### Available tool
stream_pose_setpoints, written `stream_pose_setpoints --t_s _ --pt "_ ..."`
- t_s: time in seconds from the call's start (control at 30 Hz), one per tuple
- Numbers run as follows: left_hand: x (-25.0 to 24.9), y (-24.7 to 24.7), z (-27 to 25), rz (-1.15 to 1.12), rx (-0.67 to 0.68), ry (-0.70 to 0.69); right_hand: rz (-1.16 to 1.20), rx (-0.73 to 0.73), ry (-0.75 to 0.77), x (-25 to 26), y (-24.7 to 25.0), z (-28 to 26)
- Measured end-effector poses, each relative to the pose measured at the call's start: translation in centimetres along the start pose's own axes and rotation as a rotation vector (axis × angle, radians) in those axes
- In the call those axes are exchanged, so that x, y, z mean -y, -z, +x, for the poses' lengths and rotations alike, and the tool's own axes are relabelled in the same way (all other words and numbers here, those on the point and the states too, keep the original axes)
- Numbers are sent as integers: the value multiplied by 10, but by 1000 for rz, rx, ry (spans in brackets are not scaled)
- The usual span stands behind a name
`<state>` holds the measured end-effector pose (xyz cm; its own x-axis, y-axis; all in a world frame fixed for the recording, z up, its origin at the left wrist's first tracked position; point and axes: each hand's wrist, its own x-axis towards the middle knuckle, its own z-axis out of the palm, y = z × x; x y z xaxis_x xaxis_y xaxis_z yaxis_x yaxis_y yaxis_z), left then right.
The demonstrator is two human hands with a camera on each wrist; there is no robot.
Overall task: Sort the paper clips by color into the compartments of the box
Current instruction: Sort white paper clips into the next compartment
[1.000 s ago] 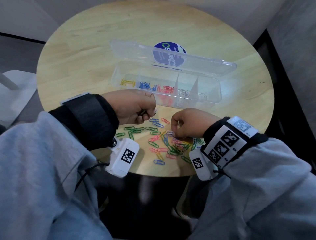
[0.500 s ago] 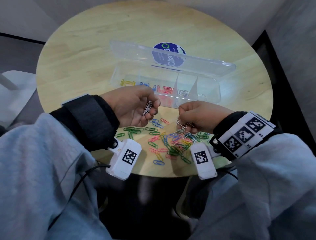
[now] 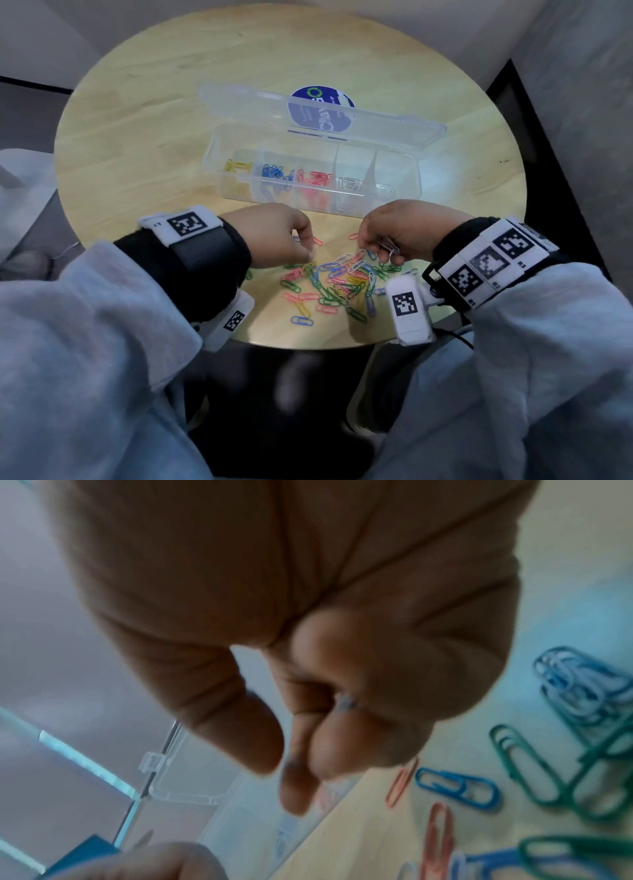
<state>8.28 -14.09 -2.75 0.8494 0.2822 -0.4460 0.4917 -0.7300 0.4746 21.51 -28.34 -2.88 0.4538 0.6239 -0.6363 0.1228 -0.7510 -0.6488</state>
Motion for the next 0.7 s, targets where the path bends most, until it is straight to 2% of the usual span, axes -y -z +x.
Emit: stream_pose_setpoints --t_s 0.1,0.17,0.4,0.7 --pt "-9 -6 0 113 8 -66 -381 -11 83 -2 -1 -1" --pt "-18 -12 -1 169 47 -106 -525 -32 122 1 -5 -3" --pt "-35 -31 2 320 87 -204 -687 -31 149 2 -18 8" --pt "-23 -28 5 350 35 -69 -655 -10 127 5 -21 11"
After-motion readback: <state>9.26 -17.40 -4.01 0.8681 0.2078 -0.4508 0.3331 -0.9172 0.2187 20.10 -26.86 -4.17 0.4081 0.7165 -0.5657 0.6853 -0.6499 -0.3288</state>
